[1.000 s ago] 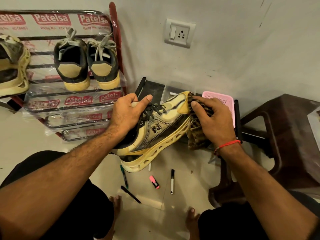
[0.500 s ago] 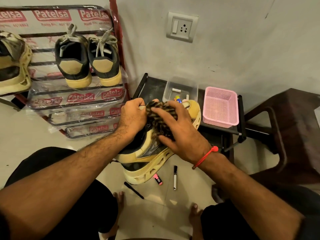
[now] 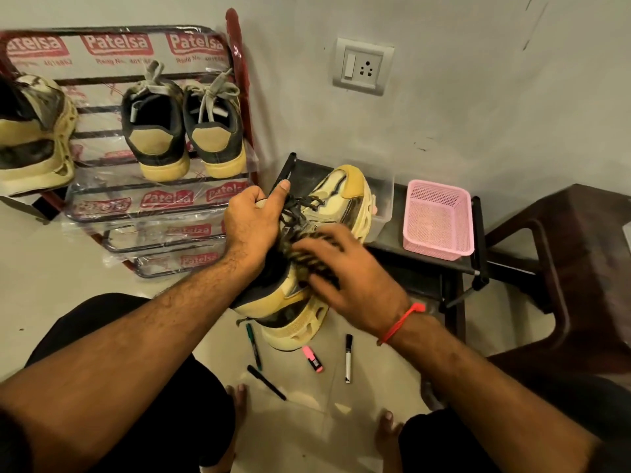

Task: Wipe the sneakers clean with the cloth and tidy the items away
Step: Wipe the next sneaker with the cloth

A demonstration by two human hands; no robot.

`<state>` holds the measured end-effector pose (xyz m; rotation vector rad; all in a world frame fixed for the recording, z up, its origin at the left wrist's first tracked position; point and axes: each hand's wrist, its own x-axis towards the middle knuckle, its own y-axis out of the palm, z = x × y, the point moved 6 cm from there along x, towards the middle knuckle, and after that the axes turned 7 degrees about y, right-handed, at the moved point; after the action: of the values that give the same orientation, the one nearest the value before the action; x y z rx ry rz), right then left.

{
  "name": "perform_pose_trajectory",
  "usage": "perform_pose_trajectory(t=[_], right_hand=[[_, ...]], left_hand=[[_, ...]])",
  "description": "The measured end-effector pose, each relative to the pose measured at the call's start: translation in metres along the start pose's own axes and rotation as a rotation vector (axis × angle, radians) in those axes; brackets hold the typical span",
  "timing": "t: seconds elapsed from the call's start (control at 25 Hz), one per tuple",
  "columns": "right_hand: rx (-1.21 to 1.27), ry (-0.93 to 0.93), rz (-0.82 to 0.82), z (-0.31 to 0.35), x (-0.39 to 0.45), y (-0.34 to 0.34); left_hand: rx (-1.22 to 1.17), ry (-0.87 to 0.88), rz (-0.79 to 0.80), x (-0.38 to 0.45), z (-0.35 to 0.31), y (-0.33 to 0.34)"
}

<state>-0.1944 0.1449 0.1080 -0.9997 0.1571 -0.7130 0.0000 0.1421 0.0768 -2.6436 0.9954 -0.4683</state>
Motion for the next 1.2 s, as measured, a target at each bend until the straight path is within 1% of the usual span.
perform_pose_trajectory(t=[0.04, 0.08, 0.12, 0.16, 0.2, 0.24, 0.32, 0.36, 0.4, 0.48, 0.56, 0.72, 0.84, 0.92, 1.04, 1.2], right_hand=[[0.082, -0.083, 0.117, 0.017, -0.002, 0.009], [0.196, -0.11, 0.198, 0.025, -0.001, 0.009], [0.322, -0.086, 0.237, 0.026, 0.002, 0.003], [0.448, -0.024, 0.229, 0.021, 0.007, -0.007], [0.584, 0.075, 0.17, 0.012, 0.012, -0.018], [0.744, 0.196, 0.063, 0.002, 0.016, -0.03], [1.177, 0.393, -0.143, -0.018, 0.02, -0.04], [1.371, 0.453, -0.211, -0.023, 0.022, -0.039], [1.503, 0.49, -0.256, -0.025, 0.023, -0.037], [1.663, 0.507, -0.286, -0.023, 0.028, -0.031], [1.734, 0.489, -0.244, -0.01, 0.035, -0.024], [1.734, 0.43, -0.159, 0.024, 0.054, -0.012], [1.728, 0.426, -0.099, 0.039, 0.07, 0.005], [1.737, 0.446, -0.084, 0.045, 0.078, 0.016], [1.737, 0.459, -0.08, 0.049, 0.085, 0.024], [1.714, 0.478, -0.081, 0.046, 0.089, 0.028]], left_hand=[[0.029, -0.016, -0.005, 0.003, 0.002, -0.003], [0.054, -0.019, -0.004, 0.005, 0.003, -0.005], [0.064, -0.017, -0.005, 0.007, 0.002, -0.008], [0.051, -0.016, -0.011, 0.009, 0.0, -0.012], [0.02, -0.014, -0.019, 0.011, -0.002, -0.016], [-0.016, -0.009, -0.031, 0.013, -0.005, -0.021], [-0.059, -0.006, -0.07, 0.016, -0.011, -0.035], [-0.076, -0.004, -0.098, 0.017, -0.016, -0.043], [-0.092, -0.003, -0.129, 0.019, -0.019, -0.053], [-0.129, -0.003, -0.198, 0.021, -0.027, -0.078], [-0.159, -0.015, -0.287, 0.028, -0.031, -0.111], [-0.207, -0.095, -0.432, 0.052, -0.027, -0.185], [-0.109, -0.123, -0.497, 0.08, -0.029, -0.245], [-0.059, -0.148, -0.491, 0.105, -0.03, -0.276], [0.021, -0.159, -0.49, 0.14, -0.033, -0.298], [0.125, -0.165, -0.469, 0.177, -0.037, -0.284]])
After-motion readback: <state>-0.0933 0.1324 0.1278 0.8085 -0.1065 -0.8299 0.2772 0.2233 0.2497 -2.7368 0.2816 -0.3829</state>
